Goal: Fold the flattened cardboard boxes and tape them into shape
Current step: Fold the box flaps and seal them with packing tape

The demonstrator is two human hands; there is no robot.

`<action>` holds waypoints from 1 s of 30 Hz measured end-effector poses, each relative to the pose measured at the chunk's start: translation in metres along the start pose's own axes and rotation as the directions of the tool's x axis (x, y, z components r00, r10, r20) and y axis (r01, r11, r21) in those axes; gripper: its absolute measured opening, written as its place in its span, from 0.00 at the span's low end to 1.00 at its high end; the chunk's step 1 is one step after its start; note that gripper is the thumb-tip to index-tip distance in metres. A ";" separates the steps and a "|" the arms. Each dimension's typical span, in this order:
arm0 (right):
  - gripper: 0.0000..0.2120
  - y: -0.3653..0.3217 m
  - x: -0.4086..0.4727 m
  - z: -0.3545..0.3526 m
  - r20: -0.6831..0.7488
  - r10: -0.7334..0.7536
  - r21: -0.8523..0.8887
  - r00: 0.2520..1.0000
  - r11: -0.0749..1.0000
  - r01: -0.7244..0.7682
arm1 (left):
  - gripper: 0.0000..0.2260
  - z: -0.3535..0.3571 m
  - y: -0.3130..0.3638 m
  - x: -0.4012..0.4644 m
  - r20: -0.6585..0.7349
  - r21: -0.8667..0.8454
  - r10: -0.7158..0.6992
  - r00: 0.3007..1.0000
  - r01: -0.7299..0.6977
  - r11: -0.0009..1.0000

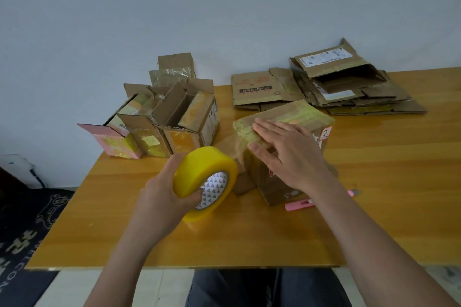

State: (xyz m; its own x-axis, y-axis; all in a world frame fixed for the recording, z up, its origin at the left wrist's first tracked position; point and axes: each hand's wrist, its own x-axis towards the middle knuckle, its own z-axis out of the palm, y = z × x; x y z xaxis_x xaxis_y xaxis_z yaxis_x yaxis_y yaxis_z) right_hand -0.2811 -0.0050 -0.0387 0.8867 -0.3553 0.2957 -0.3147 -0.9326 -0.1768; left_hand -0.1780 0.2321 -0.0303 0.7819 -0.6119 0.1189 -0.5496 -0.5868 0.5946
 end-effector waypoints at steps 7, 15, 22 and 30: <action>0.43 0.005 0.001 -0.006 0.041 -0.028 -0.032 0.999 0.999 0.029 | 0.35 -0.021 0.028 -0.009 0.119 0.213 -0.097 0.988 0.070 0.974; 0.39 0.026 -0.002 -0.008 0.026 -0.049 0.081 0.998 0.996 0.047 | 0.40 -0.035 0.041 -0.007 0.274 0.348 -0.175 0.946 0.072 0.935; 0.35 -0.003 -0.003 -0.001 -0.132 0.172 0.255 0.976 0.958 -0.134 | 0.23 -0.029 0.067 0.010 0.328 0.464 -0.136 0.935 -0.033 0.885; 0.18 -0.007 -0.001 0.020 -0.329 0.219 0.253 0.919 0.958 -0.137 | 0.08 0.004 0.101 0.030 0.225 0.483 -0.093 0.970 -0.028 0.875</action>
State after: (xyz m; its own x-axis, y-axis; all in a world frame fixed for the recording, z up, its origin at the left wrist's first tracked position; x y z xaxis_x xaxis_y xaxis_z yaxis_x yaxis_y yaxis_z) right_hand -0.2733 0.0028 -0.0563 0.6345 -0.5513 0.5417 -0.3378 -0.8282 -0.4472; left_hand -0.2111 0.1524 0.0301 0.7431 -0.6586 -0.1187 -0.6453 -0.7522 0.1334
